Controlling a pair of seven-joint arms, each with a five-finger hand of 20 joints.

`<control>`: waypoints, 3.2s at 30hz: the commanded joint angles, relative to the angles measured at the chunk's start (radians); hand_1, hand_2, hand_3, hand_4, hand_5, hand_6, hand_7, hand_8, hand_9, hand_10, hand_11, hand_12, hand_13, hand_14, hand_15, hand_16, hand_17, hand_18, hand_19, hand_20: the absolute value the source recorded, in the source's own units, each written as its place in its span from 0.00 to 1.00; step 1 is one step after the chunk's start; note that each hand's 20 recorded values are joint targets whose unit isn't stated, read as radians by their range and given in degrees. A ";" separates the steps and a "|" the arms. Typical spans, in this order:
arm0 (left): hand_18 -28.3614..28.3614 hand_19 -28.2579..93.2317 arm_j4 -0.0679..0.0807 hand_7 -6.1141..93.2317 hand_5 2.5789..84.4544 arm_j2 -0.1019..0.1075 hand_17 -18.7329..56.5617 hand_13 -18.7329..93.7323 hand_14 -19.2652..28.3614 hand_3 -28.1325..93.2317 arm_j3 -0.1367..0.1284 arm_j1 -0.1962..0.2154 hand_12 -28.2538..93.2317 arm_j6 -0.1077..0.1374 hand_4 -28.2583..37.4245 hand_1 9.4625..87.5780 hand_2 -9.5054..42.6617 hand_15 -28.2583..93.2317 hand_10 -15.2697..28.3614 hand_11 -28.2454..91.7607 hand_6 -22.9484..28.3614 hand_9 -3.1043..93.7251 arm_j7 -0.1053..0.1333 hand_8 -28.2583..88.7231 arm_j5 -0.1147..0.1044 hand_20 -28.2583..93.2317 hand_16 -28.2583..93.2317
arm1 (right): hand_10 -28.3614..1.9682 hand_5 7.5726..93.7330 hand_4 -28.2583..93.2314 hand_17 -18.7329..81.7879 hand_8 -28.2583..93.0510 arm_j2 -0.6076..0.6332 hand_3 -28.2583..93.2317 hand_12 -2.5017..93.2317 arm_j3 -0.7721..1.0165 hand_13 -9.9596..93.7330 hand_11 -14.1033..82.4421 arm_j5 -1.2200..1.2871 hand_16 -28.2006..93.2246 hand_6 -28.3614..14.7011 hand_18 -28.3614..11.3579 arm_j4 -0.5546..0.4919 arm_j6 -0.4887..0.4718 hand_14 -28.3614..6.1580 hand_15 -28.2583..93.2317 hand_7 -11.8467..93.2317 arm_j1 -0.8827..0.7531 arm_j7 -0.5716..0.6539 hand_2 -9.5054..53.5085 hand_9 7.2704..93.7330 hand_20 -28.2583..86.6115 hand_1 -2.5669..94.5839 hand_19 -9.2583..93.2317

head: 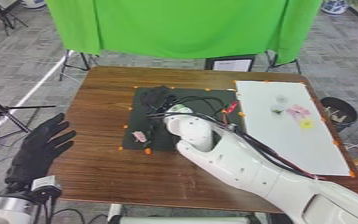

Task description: Arrange flowers

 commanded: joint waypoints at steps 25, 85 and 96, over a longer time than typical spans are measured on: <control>0.90 0.58 0.000 0.31 0.29 -0.041 0.12 0.34 0.74 0.81 -0.020 0.028 0.39 -0.018 0.02 0.22 0.13 0.50 0.61 0.41 0.53 0.27 -0.038 0.13 -0.003 0.31 0.24 | 0.55 0.34 0.01 0.38 0.08 0.417 0.99 0.29 0.378 0.55 0.48 0.163 0.44 0.60 0.20 -0.414 -0.079 0.56 0.81 0.50 -0.212 0.137 0.00 0.42 0.73 0.32 0.85; 0.90 0.58 -0.007 0.31 0.29 -0.061 0.12 0.34 0.74 0.80 -0.032 0.050 0.39 -0.014 0.02 0.22 0.13 0.50 0.62 0.42 0.53 0.27 -0.045 0.13 -0.003 0.31 0.24 | 0.76 0.75 0.00 0.50 0.22 0.658 0.92 0.44 0.781 0.87 0.39 0.163 0.47 0.73 0.21 -0.354 0.079 0.71 0.73 0.56 -0.683 0.386 0.01 0.95 0.67 0.50 0.88; 0.90 0.58 -0.005 0.32 0.29 -0.056 0.12 0.34 0.74 0.80 -0.033 0.047 0.39 -0.019 0.02 0.22 0.14 0.50 0.61 0.41 0.53 0.27 -0.044 0.13 0.002 0.31 0.24 | 0.70 0.78 0.03 0.50 0.24 0.613 0.94 0.44 0.680 0.87 0.40 0.199 0.48 0.70 0.19 -0.511 0.138 0.67 0.75 0.54 -0.560 0.284 0.00 0.96 0.68 0.48 0.89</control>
